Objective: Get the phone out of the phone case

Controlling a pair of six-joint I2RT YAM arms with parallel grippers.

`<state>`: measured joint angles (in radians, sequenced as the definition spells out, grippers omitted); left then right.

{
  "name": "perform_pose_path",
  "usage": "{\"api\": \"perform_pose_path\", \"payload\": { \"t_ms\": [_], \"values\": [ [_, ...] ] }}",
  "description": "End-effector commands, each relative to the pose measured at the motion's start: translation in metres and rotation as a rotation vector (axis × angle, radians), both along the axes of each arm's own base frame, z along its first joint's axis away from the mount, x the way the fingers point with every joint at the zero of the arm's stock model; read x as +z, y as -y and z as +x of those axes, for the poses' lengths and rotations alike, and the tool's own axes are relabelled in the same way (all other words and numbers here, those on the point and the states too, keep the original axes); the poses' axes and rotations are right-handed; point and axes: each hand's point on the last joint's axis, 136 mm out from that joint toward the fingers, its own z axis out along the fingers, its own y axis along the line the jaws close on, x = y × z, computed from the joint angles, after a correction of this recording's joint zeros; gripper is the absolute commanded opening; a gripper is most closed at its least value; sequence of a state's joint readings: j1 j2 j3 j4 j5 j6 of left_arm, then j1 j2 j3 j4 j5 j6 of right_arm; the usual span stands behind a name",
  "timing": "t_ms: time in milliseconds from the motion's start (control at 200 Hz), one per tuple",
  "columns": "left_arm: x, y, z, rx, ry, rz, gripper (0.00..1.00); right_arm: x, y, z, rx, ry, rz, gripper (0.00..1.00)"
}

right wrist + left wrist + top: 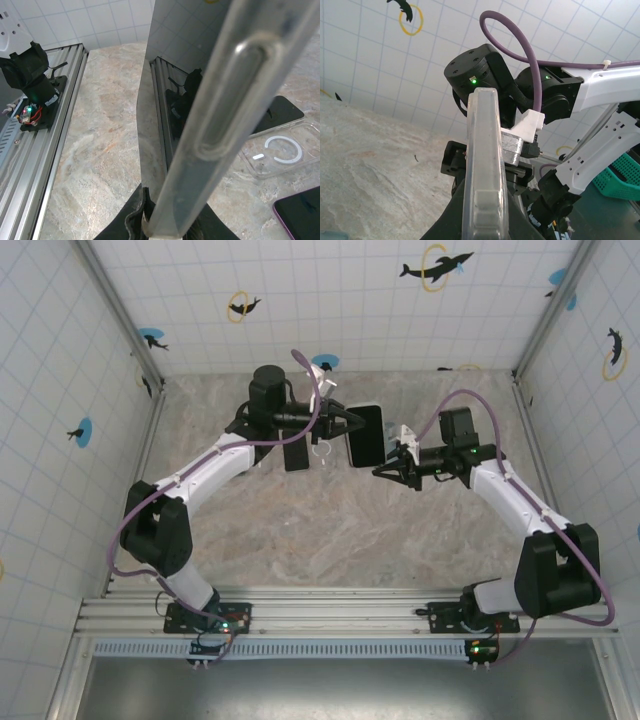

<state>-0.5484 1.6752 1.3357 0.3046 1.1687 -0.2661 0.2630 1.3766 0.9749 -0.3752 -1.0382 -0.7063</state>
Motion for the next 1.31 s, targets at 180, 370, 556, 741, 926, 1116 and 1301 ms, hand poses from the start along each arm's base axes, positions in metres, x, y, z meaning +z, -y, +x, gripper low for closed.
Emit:
{"api": "perform_pose_path", "payload": {
  "t_ms": [180, 370, 556, 741, 926, 1116, 1301],
  "values": [
    [0.014, -0.001, -0.023, -0.11, 0.005, -0.032, 0.0, 0.013, -0.005, 0.015, -0.004, 0.058, 0.011, 0.2],
    [0.009, 0.003, -0.031, -0.144, -0.028, -0.017, 0.0, 0.014, -0.005, 0.023, -0.023, 0.079, -0.008, 0.16],
    [0.0, 0.008, -0.046, -0.207, -0.103, 0.015, 0.0, 0.019, -0.002, 0.033, -0.056, 0.145, -0.032, 0.11],
    [-0.004, 0.01, -0.062, -0.255, -0.168, 0.047, 0.0, 0.018, 0.005, 0.045, -0.113, 0.253, -0.079, 0.07],
    [-0.014, 0.014, -0.08, -0.308, -0.248, 0.089, 0.0, 0.04, 0.017, 0.064, -0.205, 0.385, -0.037, 0.06],
    [-0.02, 0.02, -0.093, -0.342, -0.288, 0.109, 0.0, 0.059, 0.021, 0.076, -0.259, 0.515, -0.032, 0.05],
    [-0.018, 0.02, -0.096, -0.358, -0.291, 0.106, 0.0, 0.071, 0.027, 0.086, -0.304, 0.629, -0.062, 0.05]
  ]
}}
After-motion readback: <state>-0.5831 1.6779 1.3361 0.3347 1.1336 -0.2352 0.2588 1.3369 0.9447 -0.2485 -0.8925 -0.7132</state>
